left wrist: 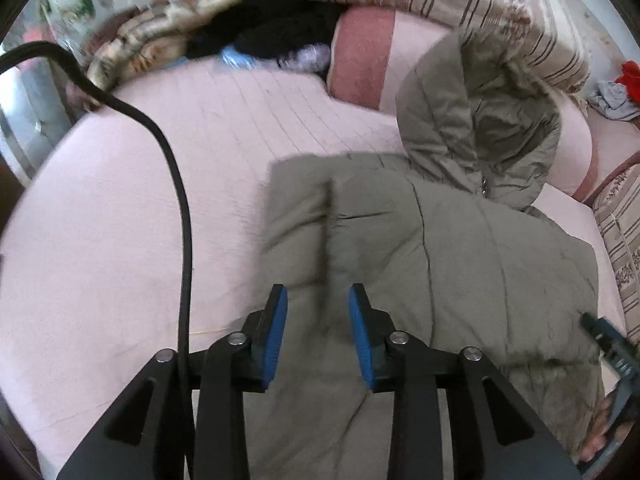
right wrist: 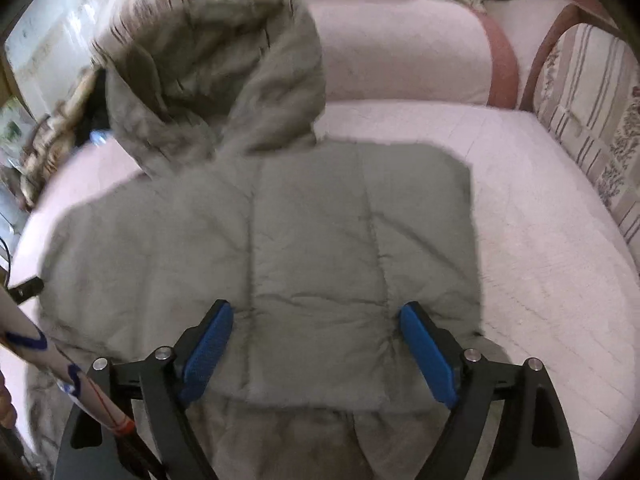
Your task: Fold large clothes
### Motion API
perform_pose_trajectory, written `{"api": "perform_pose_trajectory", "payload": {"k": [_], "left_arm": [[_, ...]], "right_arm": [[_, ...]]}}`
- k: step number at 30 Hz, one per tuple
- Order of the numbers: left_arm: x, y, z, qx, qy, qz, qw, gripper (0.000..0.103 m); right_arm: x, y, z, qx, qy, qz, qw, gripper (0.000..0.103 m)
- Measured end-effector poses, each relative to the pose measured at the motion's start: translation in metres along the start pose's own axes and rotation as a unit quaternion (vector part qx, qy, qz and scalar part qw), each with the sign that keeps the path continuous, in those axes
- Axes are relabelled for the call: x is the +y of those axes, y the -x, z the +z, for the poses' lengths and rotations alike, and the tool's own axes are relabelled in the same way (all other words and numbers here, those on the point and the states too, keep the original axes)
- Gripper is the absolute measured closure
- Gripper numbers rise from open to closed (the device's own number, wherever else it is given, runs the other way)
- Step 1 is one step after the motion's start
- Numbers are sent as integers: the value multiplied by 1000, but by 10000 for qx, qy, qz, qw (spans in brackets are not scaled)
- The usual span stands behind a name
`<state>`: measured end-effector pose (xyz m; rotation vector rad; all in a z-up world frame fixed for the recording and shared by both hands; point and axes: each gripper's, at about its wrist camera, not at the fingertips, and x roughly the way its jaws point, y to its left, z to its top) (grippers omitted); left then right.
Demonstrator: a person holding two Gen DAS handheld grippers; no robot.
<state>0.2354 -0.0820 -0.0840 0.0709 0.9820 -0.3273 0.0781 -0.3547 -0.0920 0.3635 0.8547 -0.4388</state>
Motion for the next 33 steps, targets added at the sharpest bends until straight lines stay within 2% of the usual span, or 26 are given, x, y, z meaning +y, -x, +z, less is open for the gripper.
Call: {"api": "perform_pose_trajectory", "payload": {"k": [4,8,12,14,19,22,25,29,33], "left_arm": [[22,60,-22,-355,-67,242,9991,62],[41,113,-44,-594,8,264,9979,59],[42,151,-56,-881,12,281,9957,58],[36,170,-60,-1088,-52,367,9934,57],[18,205,-60,-1561,-159,348,9870,42],[11,201,-57,-1697,-186,319,9848,38],[10,177,-50,-1640,-140,326,9858,38],[19,131,-42,-1550,8,477,9868,38],[36,94,-39,-1548,112,729,9852,38]], "right_arm": [[-9,54,-11,-295,105,57,9995,13],[-20,100,-23,-371,114,178,9991,13],[-29,151,-28,-519,35,373,9979,13],[-28,177,-24,-640,29,417,9971,13],[-22,227,6,-910,-81,747,9930,13],[-5,240,38,-935,-75,878,9917,12],[17,234,70,-942,-46,837,9920,10],[44,192,106,-699,-221,887,9934,10],[86,128,142,-446,-260,737,9959,10]]}}
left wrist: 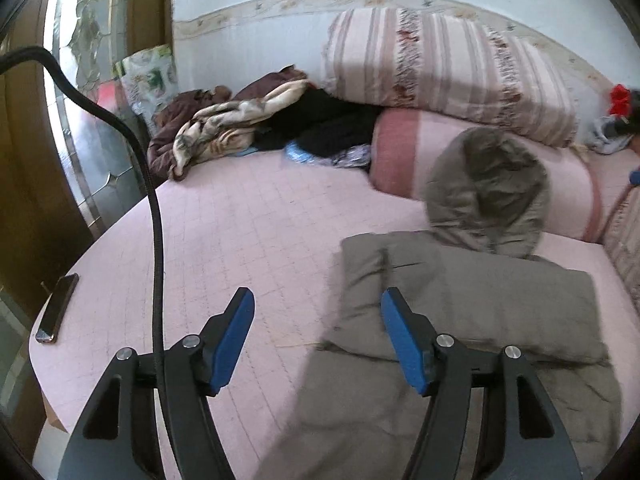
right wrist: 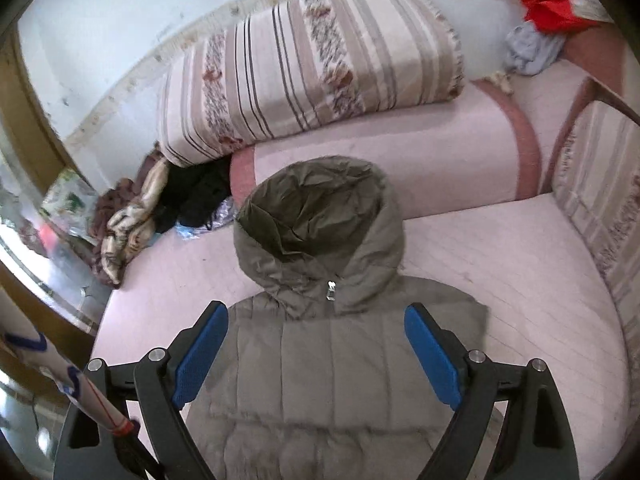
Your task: Fold large clothes
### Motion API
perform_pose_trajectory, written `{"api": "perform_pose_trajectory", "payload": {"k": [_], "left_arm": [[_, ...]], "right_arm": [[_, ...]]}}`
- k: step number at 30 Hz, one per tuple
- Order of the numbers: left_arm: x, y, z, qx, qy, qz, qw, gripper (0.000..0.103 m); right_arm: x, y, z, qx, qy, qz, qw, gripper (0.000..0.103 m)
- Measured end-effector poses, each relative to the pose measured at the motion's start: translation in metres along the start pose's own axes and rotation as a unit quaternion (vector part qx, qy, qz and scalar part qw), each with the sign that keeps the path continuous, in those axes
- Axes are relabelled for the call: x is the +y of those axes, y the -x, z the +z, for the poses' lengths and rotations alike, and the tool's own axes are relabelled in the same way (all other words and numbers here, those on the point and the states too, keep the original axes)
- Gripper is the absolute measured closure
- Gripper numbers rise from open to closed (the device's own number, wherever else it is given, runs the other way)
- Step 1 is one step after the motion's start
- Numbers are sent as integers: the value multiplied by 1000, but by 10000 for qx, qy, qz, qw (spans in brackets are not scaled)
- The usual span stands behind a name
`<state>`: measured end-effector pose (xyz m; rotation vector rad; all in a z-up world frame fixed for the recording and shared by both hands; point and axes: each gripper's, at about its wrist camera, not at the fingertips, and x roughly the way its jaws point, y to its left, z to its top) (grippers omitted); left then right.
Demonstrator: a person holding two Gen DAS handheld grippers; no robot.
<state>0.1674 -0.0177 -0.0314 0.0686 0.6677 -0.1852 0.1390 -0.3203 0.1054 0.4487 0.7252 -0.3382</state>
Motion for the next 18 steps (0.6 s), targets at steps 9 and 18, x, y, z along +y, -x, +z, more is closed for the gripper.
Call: {"api": "perform_pose_trajectory", "payload": {"k": [9,18], "left_arm": [[20,-67,-23,406,23,304,9987,38],[29,-95,-29,818,185,106,9964,38]], "right_arm": [[53,-134,66,-8,-807,39,9967,10],[61,-241,94,244,-1461,-49,9890,10]]}}
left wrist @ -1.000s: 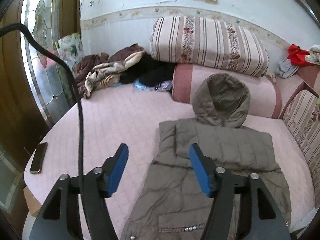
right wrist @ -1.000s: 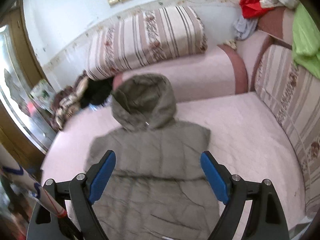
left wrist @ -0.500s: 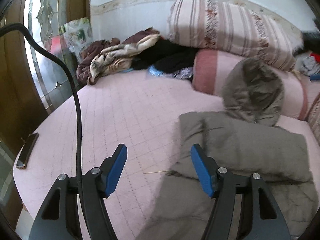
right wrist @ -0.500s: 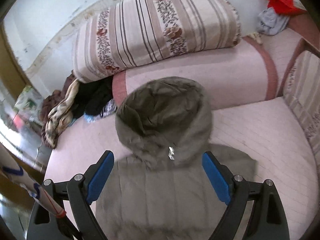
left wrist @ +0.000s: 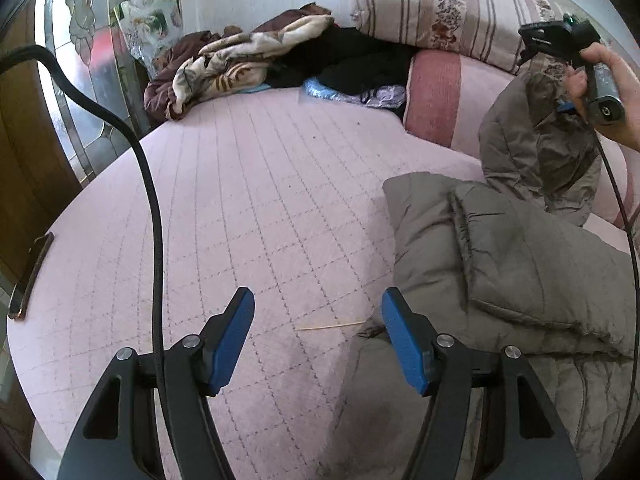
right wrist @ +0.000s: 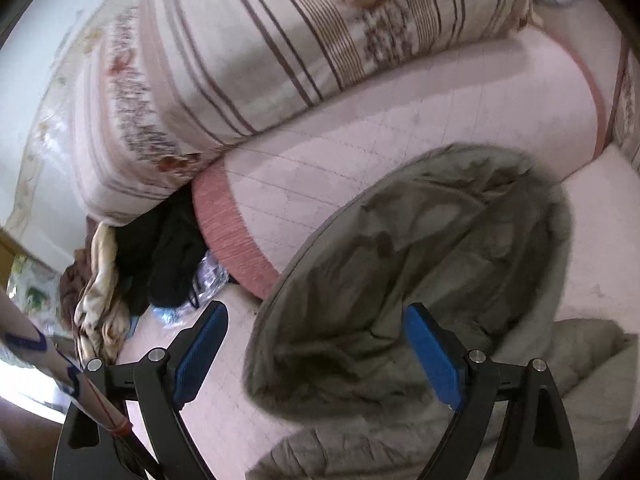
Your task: Fold large clothes
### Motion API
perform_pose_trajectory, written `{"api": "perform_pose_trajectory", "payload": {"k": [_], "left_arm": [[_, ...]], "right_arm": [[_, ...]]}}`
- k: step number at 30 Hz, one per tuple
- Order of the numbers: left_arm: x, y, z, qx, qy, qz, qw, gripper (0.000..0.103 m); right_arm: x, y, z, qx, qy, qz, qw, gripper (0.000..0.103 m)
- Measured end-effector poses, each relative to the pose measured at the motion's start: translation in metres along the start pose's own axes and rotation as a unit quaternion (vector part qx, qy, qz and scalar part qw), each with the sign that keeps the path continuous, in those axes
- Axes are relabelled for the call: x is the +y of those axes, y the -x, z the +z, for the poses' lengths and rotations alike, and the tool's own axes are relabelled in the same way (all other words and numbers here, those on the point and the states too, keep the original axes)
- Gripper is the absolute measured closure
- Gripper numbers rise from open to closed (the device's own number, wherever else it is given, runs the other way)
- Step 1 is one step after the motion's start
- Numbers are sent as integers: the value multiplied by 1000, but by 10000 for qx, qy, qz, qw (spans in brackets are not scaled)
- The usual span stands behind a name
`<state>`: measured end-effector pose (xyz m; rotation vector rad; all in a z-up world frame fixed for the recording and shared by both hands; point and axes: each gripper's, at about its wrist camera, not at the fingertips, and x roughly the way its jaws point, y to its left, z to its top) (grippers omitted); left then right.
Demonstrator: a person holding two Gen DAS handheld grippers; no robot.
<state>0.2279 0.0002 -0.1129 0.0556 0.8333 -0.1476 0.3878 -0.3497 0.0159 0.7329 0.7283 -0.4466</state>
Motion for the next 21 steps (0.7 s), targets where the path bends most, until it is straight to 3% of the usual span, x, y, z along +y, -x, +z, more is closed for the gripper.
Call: {"api": "perform_pose_trajectory", "payload": {"k": [1,2,3,4,5,10,14,18,21], "left_arm": [[1,-3,0,52,28,-18,10000,38],[2,-6,1,106,51,-48,9999,38],[2,-8,1,171,70,-75,9998,38],[2,-10,1,226,76,-89,9997,38],[1,-12,0,278,72,-100,9995,38],[1,-10,-2,290,87,-118,9995,38],[7,-5,-4,287,215,-132,9993,38],[12,-1,-4,258,283,-105,9992,38],[15,2,-6,267,318,-132,9990,38]], "right_arm": [[-3,-8,2,22,-86,-32,10000,11],[-7,-13,4,21,-132,-81,9999,24],[-9,-16,5,22,-139,-91,9999,55],[-12,-19,4,90,-117,-67,9999,79],[-14,-20,3,179,-88,-47,9998,91],[-16,21,-20,81,563,-38,9984,94],[-13,80,-55,42,1098,112,9939,95],[-16,151,-108,43,1414,486,9888,95],[-25,181,-152,137,1590,667,9849,95]]}}
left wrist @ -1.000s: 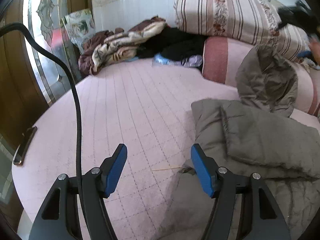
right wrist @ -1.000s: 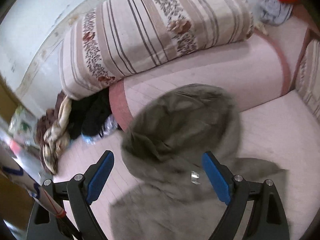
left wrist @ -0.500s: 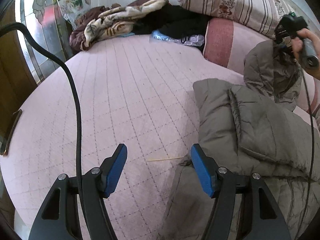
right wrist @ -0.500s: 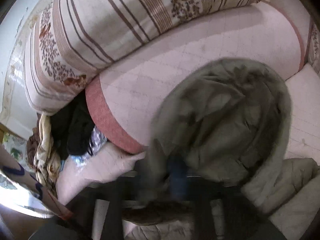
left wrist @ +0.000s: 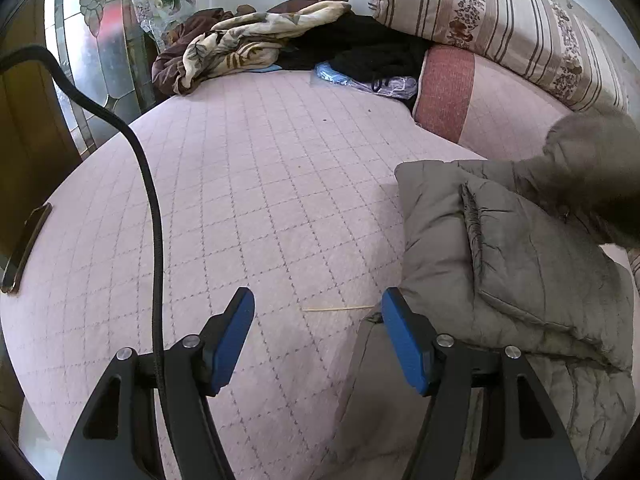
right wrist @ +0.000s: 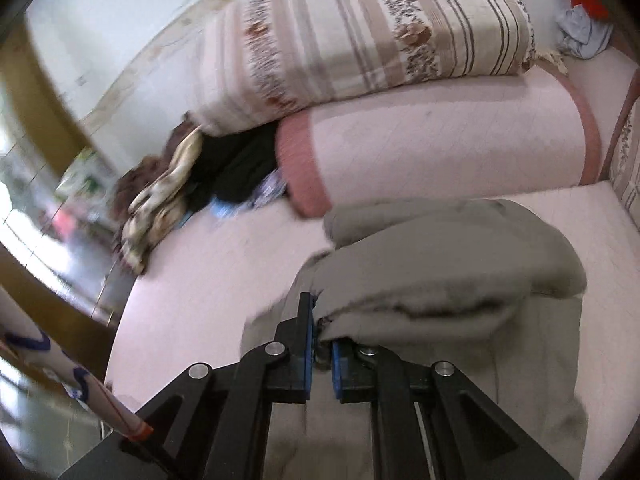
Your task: Fold large clothes
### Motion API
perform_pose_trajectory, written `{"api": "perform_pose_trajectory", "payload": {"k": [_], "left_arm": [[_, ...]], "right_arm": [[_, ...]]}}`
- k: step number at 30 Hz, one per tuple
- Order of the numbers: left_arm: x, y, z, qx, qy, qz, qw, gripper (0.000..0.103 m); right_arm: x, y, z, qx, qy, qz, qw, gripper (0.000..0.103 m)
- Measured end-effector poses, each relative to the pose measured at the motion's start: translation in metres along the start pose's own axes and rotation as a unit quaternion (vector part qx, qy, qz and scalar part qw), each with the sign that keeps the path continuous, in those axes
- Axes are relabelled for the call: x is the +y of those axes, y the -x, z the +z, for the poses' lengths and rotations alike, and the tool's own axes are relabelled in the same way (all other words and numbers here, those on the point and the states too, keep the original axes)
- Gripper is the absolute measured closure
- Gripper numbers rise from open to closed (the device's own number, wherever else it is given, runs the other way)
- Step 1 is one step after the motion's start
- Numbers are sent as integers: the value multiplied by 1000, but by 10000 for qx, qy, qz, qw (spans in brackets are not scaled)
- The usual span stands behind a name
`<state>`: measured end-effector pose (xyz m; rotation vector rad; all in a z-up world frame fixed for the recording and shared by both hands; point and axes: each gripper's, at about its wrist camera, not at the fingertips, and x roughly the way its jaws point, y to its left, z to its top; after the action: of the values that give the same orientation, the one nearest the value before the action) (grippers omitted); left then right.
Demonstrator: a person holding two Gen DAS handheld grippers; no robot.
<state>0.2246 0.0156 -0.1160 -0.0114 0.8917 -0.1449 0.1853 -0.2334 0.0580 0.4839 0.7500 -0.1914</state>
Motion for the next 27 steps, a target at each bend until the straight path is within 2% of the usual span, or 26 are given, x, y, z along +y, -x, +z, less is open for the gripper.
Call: {"api": "perform_pose_trajectory", "payload": {"k": [2,4,8,11,14,17,19,21,22,27], "left_arm": [[1,0,-1,0,-1,21,10000,38],[3,0,0,-7,5,88,10000,38],[9,-3,2,42,85,140,9999,38],[12,-4,4,70,95,193,9997,38],[15,-4,6,50,132,229,9996,38],[15,-5,5,87,140,231,9996,38],[15,-7,5,110,116,216,9996,38],[14,-7,5,109,93,226,9996,38],[14,-7,5,109,78,240,9996,38],[16,-7,3,114,128,246,9996,38]], "right_arm": [[-1,2,-35,200,-36,123,9997,95],[-9,-14,-76,463,-205,140,9986,95],[-41,-73,-134,1109,-905,130,9896,95],[-59,-107,-152,1191,-1207,13,9855,95],[-60,-120,-158,1144,-1079,-97,9875,94],[-57,-112,-155,1063,-912,-70,9901,92],[-57,-98,-152,1000,-866,-3,9912,82],[-57,-80,-152,933,-786,38,9925,54],[-57,-72,-154,894,-738,31,9933,50],[-59,-18,-165,786,-344,4,9963,48]]}}
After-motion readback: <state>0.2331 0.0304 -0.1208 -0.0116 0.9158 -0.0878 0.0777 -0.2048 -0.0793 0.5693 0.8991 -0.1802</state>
